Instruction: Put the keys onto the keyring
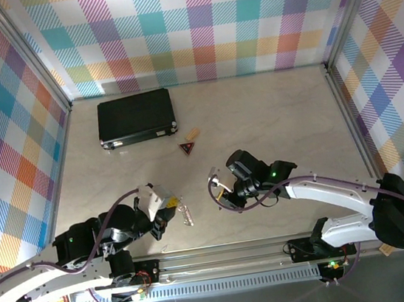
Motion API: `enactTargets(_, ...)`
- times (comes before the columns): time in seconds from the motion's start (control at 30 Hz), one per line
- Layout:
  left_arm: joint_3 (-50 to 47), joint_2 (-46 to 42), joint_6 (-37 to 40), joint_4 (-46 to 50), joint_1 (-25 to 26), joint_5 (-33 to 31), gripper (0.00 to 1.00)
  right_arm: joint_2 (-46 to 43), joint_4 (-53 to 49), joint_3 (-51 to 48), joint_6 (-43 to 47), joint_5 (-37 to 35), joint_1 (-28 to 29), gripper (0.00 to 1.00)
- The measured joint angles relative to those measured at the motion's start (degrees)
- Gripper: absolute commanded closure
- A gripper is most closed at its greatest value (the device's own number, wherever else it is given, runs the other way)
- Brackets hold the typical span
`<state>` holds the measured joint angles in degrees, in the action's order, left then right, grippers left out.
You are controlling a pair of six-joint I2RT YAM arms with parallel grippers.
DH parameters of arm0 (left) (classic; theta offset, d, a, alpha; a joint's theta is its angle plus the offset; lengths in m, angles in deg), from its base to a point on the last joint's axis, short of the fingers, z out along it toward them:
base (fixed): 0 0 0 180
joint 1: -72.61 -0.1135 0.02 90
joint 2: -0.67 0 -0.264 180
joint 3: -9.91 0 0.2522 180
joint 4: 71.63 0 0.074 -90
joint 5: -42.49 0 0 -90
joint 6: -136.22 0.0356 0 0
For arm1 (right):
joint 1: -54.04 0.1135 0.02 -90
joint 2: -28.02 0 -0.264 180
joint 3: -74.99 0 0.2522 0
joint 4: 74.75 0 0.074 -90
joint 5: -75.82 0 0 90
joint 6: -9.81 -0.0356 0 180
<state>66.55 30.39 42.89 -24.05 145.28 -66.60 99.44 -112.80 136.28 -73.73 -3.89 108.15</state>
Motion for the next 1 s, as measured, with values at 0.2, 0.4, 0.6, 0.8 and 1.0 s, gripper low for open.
enactTargets(0.2, 0.00, -1.55, 1.09, 0.00, 0.00, 3.13, 1.00, -1.31, -3.13, 2.93, 0.02, -1.31, 2.62, 1.00)
enactTargets(0.4, -0.33, -5.38, 1.68, -2.49, 0.00, 6.80, 1.00, -4.61, -5.46, 4.17, 0.46, -1.27, 7.04, 1.00)
enactTargets(0.6, -0.33, -5.14, 2.43, -2.80, 0.00, 9.35, 1.00, -7.41, -5.84, 7.41, 2.25, 1.38, 8.24, 1.00)
enactTargets(0.8, -0.33, -5.14, 4.68, -3.69, 0.00, 14.21, 1.00, -9.99, -6.01, 8.07, 4.46, 5.11, 8.24, 1.00)
enactTargets(1.0, -0.33, -5.20, 7.26, -6.12, 0.00, 18.27, 1.00, -12.39, -6.73, 8.79, 6.14, 8.92, 8.24, 1.00)
